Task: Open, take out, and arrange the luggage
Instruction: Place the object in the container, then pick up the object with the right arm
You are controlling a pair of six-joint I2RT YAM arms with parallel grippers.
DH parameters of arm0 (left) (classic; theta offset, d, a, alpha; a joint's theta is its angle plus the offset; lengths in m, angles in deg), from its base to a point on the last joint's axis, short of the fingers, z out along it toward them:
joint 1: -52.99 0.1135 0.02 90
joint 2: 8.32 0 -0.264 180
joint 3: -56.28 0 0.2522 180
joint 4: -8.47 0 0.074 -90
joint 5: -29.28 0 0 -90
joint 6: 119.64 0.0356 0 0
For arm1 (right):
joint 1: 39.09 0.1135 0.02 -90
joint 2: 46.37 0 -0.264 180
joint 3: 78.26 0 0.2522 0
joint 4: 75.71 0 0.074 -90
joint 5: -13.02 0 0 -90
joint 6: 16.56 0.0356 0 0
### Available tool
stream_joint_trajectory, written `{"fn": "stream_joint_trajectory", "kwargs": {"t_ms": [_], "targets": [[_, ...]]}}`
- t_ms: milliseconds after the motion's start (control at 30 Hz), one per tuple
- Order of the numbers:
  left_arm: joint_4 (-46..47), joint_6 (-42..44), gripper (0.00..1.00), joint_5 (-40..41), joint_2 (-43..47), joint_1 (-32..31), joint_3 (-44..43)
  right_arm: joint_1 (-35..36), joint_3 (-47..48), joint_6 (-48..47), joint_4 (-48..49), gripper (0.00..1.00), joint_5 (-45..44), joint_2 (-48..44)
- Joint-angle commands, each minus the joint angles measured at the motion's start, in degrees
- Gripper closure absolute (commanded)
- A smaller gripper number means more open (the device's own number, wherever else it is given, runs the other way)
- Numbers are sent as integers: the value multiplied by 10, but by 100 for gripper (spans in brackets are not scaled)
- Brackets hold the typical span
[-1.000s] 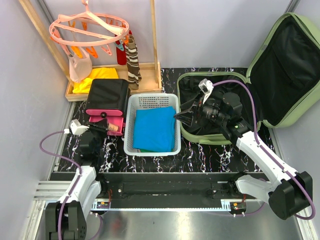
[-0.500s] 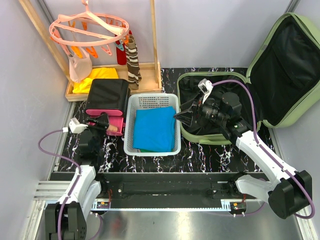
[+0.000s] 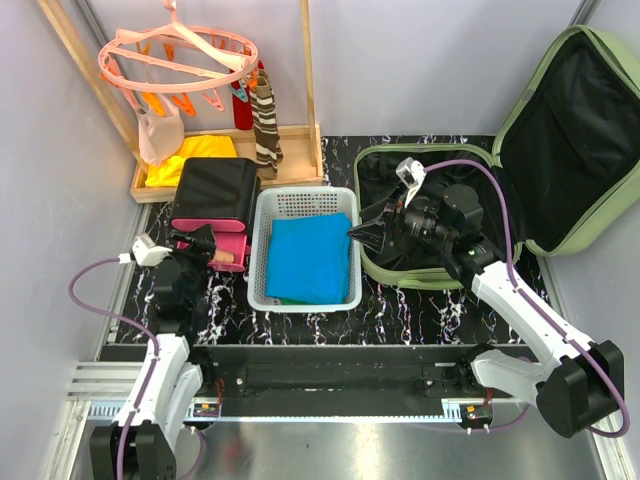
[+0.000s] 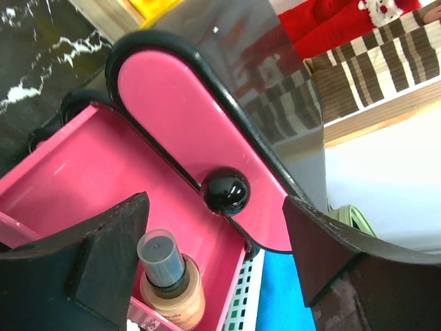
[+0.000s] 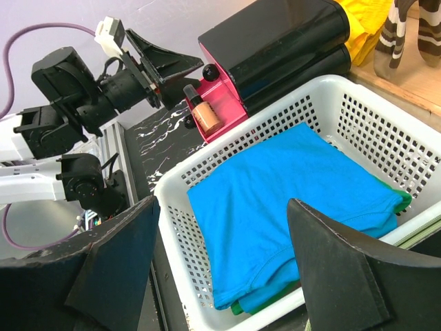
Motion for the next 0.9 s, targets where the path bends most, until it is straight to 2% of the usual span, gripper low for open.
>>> {"fn": "stream_joint_trajectory", "kwargs": {"t_ms": [0,233,467,533,667,833,867], "targets": [[-11,46,14,26,17,3,-45,-1,4,1,25,16,15,1],[-60,89,4,53,23,3,-81,-1,4,2,24,16,7,-6],[-154,105,5,103,56,2,-100,-1,8,4,12,16,-7,-15],[-177,107,7,85,59,3,-107,-1,11,3,6,16,-11,-12],[-284,105,9,39,73,2,-120,-1,11,1,0,16,-15,-6],[-315,100,9,-57,67,3,-120,-1,9,4,-4,16,-31,-3],[-314,98,9,-66,68,4,-120,-1,14,3,-35,16,-63,0]]}}
